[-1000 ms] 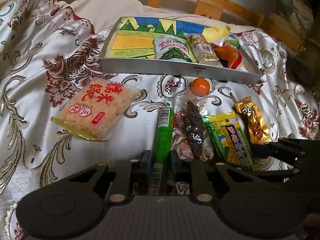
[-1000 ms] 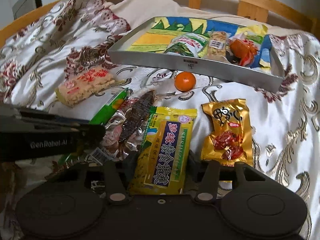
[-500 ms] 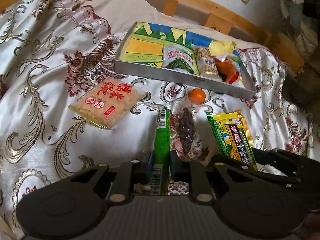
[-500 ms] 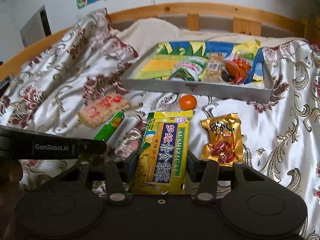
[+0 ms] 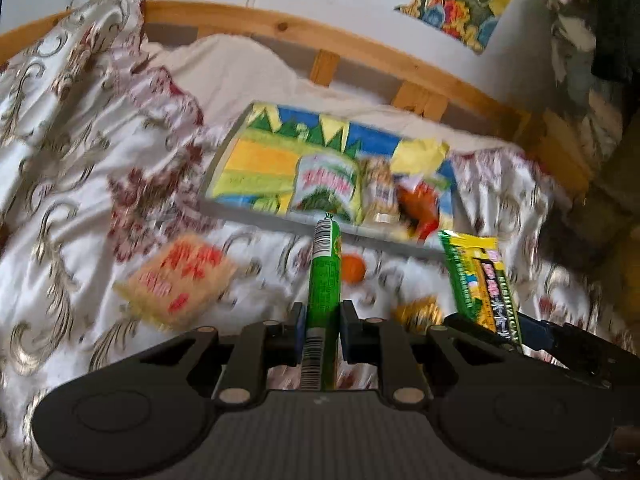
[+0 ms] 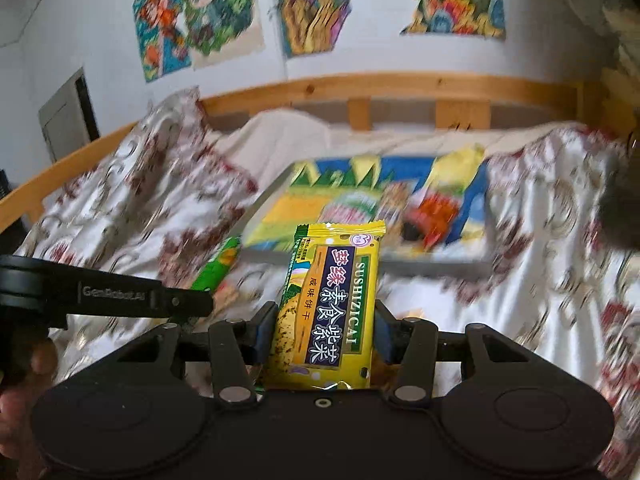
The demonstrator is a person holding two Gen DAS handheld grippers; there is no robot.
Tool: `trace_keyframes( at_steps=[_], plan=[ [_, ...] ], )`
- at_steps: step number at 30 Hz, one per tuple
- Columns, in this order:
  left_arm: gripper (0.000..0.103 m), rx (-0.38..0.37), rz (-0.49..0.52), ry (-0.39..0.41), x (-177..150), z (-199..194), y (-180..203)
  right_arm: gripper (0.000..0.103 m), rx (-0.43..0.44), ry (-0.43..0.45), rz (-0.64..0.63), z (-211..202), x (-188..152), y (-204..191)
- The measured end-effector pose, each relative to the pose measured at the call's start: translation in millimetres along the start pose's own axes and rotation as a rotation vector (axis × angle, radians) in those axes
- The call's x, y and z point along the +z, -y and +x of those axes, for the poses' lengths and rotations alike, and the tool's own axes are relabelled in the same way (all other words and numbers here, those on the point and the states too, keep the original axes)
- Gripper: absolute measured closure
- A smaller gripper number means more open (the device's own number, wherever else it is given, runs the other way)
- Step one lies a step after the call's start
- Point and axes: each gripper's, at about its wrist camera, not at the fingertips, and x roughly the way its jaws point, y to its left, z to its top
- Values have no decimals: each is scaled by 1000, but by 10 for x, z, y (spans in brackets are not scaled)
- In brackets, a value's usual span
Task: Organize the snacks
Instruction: 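Carry the green tube with the left tool while the right tool carries the yellow pack into the tray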
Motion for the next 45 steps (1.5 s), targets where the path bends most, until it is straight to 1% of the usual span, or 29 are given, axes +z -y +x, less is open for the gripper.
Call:
trace_keyframes(
  at_steps=[4,7,9,12,13,17,20,22,25,29,33,36,39,45],
  plan=[
    [84,7,-9,92,257,50,124,52,-23,83,21,41,251,213],
    [84,23,-15,137,458,166,210,52,-47,173,-3,133,393,349],
    [84,24,-35,162,586,274,258,52,-55,233,-15,229,451,450],
    [84,11,-66,192,753,448,305,52,-42,325,21,355,469,691],
    [84,11,-69,201,814,523,328,52,-42,338,27,395,478,755],
    [84,18,-61,223,1027,825,438,52,-106,377,28,606,543,981],
    [84,14,-55,224,1147,1054,517,52,-133,382,56,740,566,1125],
    [84,7,-50,215,1175,1228,559,52,-134,381,94,814,550,1229],
    [84,6,-30,201,1149,1477,602,52,-134,363,125,969,521,1327],
    [84,2,-46,174,1095,1755,576,52,-140,344,137,1155,510,1374],
    [84,17,-53,163,1060,1929,538,52,-149,331,134,1303,490,1384],
    [84,25,-53,155,1030,2034,510,52,-136,302,173,1409,443,1406],
    [84,20,-55,154,983,2114,488,52,-126,271,191,1506,381,1391],
    [84,27,-35,149,916,2213,509,52,-122,236,197,1608,332,1387]
  ],
)
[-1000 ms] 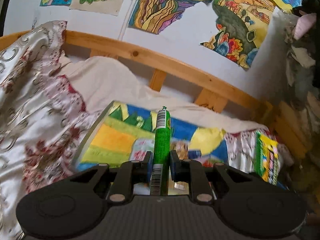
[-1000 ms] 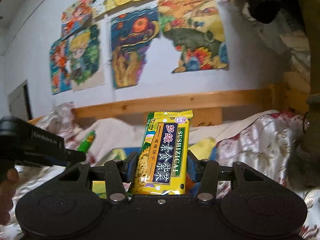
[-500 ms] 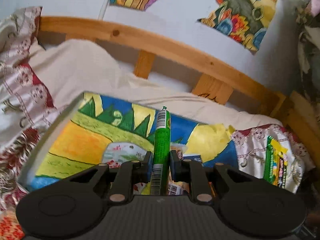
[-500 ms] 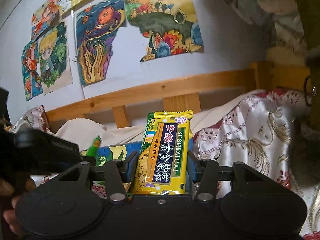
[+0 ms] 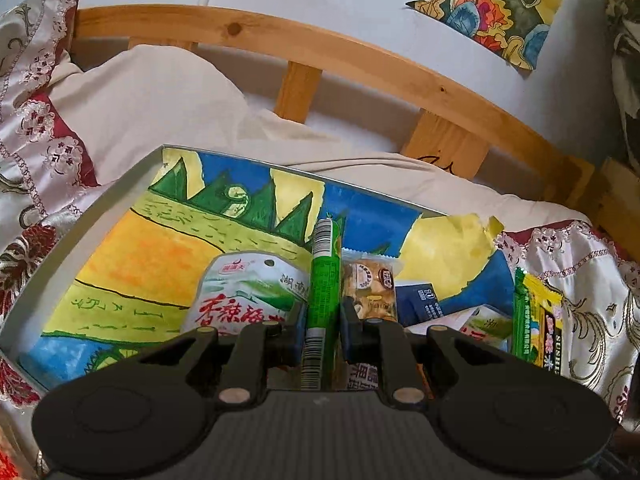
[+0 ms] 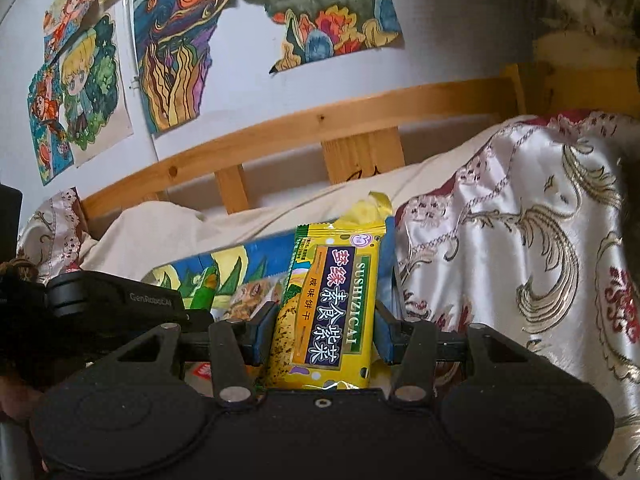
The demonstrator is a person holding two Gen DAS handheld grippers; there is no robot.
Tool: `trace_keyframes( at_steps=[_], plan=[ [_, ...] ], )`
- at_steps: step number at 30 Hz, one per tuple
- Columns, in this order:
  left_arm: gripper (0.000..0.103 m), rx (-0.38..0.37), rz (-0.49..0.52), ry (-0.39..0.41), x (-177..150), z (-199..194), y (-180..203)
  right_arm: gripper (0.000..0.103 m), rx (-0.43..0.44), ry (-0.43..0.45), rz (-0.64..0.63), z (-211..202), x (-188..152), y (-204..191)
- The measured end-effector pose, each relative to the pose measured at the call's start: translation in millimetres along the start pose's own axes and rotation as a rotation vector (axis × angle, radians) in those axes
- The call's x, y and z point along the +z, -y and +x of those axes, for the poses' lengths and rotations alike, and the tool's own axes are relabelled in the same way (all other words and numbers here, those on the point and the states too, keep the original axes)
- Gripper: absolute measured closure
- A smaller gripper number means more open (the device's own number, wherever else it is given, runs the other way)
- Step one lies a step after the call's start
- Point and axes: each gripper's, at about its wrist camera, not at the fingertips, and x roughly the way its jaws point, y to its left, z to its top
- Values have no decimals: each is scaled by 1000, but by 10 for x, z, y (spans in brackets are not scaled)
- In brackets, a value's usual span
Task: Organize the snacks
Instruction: 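Carry the green tube with the left tool while the right tool carries the yellow pack into the tray, then open both tools to release the tube and pack in the tray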
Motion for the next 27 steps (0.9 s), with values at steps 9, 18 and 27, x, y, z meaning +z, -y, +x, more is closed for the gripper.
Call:
trace_keyframes(
  at_steps=[9,18,27],
  plan=[
    [84,29,2,9,-40,58,-3,52,-11,-25,10,77,-59,45],
    [84,33,41,19,-80,49,12,51,-19,-24,-29,114,-109,-11],
    [83,33,59,33,-66,4,8,51,-22,-28,-47,122,-113,-32]
  ],
)
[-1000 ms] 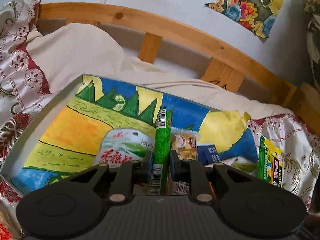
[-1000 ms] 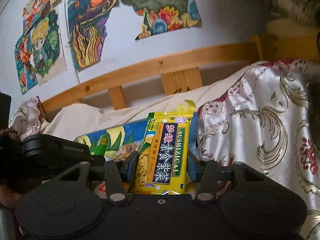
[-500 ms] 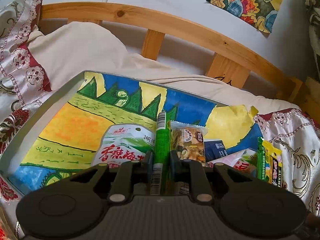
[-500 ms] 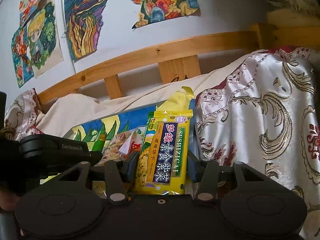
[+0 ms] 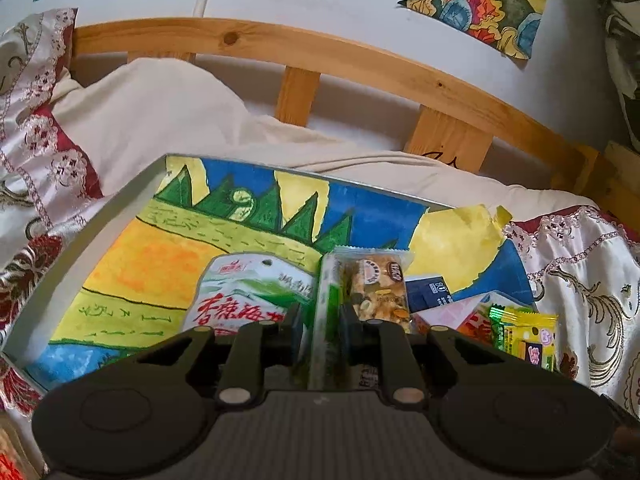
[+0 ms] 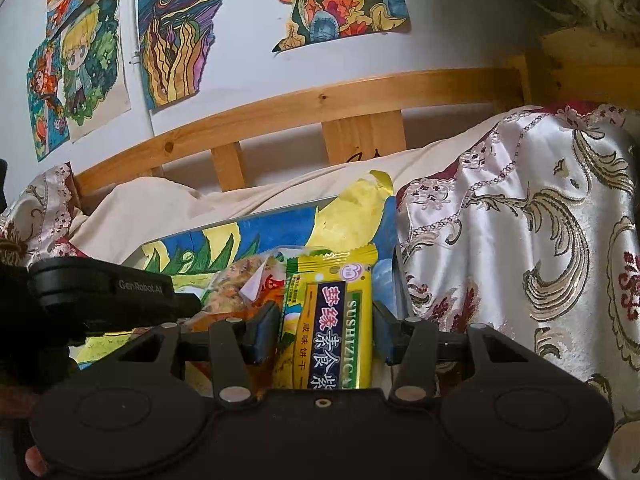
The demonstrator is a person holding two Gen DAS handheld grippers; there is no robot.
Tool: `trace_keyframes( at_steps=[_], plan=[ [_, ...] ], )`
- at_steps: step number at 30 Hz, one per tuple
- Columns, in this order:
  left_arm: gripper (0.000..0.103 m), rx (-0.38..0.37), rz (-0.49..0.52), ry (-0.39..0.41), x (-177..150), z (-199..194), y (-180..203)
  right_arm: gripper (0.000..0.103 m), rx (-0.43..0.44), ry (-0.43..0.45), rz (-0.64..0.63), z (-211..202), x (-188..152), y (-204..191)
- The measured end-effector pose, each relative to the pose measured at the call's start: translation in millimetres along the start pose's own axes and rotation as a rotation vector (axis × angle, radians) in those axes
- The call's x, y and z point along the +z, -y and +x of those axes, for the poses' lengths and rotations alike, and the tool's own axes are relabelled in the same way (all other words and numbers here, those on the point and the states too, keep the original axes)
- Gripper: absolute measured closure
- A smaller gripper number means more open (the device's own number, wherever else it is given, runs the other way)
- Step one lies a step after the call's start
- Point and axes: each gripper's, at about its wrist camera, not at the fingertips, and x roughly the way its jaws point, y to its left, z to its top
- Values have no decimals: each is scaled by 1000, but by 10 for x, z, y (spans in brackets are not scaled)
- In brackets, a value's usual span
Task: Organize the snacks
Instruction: 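Open both tools to release the tube and pack in the tray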
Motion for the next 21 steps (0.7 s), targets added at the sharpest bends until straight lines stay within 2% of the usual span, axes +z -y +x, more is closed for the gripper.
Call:
trace_keyframes(
  at_steps=[6,8,12,17,19,21],
  plan=[
    [76,-14,12,14,24,-125,-18,42,-12,15,-16,-45,32,-19],
    [65,-15,16,26,33,-197,-34,35,-20,32,-30,-88,61,-41],
    [51,-14,23,58,69,-414,-79,27,-29,79,-57,-233,144,-98],
    [21,23,52,135,139,-813,-148,14,-28,146,-75,-539,257,-140],
    [13,37,53,176,173,-1020,-199,12,-21,164,-80,-693,305,-156],
    [10,43,46,200,204,-1181,-245,10,-16,183,-86,-839,339,-182]
  ],
)
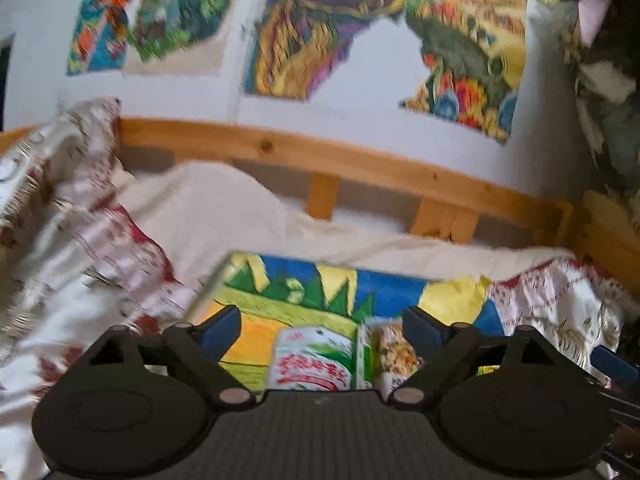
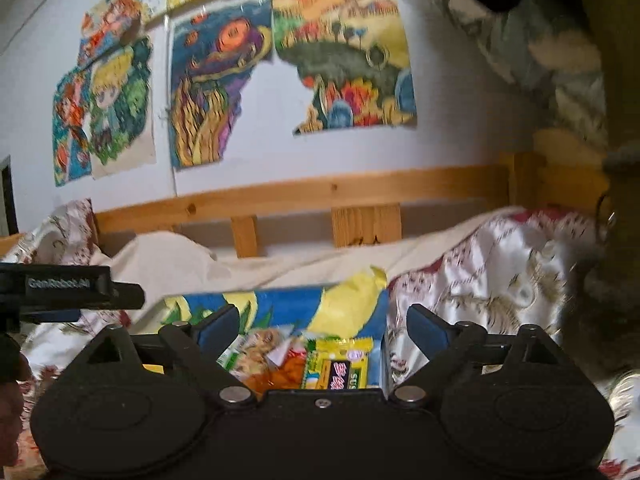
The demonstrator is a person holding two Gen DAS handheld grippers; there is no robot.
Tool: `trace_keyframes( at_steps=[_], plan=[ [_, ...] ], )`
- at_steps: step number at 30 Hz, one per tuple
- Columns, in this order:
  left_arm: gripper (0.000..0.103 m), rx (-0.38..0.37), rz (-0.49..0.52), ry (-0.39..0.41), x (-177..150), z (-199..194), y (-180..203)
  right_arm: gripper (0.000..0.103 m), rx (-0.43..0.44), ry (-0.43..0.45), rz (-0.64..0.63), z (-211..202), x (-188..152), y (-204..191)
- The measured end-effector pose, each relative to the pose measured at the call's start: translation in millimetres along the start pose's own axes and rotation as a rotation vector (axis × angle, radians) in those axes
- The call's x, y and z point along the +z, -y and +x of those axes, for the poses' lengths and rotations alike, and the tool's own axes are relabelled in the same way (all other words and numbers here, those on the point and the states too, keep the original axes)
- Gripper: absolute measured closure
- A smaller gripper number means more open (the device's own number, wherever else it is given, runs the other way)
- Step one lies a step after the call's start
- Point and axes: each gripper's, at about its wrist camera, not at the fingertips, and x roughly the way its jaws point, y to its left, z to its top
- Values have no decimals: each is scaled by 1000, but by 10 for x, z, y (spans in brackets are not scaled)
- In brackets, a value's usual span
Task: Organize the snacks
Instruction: 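Open both tools to release the tube and pack in the tray, then move both tools back toward the gold bag and rice cracker pack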
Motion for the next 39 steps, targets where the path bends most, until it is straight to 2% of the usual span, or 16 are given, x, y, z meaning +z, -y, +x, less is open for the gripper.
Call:
trace_keyframes(
  at_steps=[2,5,13,19,25,28,34,39],
  plan=[
    [5,5,-7,16,54,-170,-55,3,9,21,-16,-142,65,-45],
    [1,22,-23,49,106,-456,-149,1,24,59,-50,-369,159,-124],
    [1,60,-12,97,32,-1133,-378,1,36,132,-59,-969,327,-260],
    [1,82,-18,106,-123,-1561,-532,1,46,162,-70,-1449,297,-395],
    [1,98,-31,92,-319,-1904,-673,1,53,145,-89,-1879,147,-556],
    [1,95,-55,75,-431,-2048,-762,1,28,136,-79,-2067,107,-647],
    [1,110,-74,58,-621,-2311,-908,1,6,112,-23,-2369,-39,-746],
    [1,111,-59,61,-754,-2503,-966,1,5,80,-33,-2527,-165,-825]
  ],
)
